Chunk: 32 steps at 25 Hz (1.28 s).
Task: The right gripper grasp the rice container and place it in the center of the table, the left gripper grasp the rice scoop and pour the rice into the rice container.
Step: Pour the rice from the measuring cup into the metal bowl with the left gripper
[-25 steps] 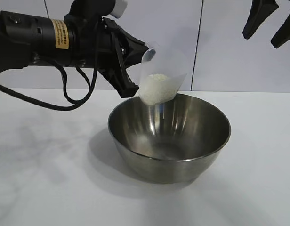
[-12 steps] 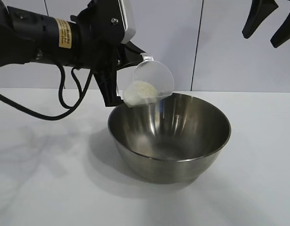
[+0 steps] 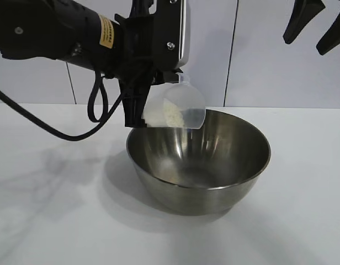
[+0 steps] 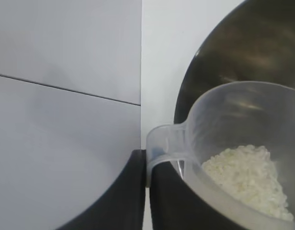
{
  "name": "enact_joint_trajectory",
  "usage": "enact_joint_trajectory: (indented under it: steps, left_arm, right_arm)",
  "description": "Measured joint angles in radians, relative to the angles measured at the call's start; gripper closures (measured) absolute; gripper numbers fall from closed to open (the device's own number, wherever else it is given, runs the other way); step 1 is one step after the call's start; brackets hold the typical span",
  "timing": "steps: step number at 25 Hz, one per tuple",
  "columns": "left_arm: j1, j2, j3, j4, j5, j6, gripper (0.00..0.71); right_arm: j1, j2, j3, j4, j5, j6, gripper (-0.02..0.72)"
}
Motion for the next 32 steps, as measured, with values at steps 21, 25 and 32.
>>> enact_joint_trajectory:
  steps: [21,25,32]
  left_arm:
    - [-0.034,0.0,0.0,-0.01,-0.018,0.519,0.701]
    - [-0.034,0.0,0.0,-0.049,-0.069,0.586,0.701]
    - [-0.034,0.0,0.0,-0.331,-0.199,0.889,0.701]
  right_arm:
    - [0.0,0.0,0.0,0.001,-0.002,0.0,0.295]
    - [0.0,0.0,0.0,0.001,-0.002,0.0,0.295]
    - [0.0,0.0,0.0,0.001,-0.002,0.0,0.295]
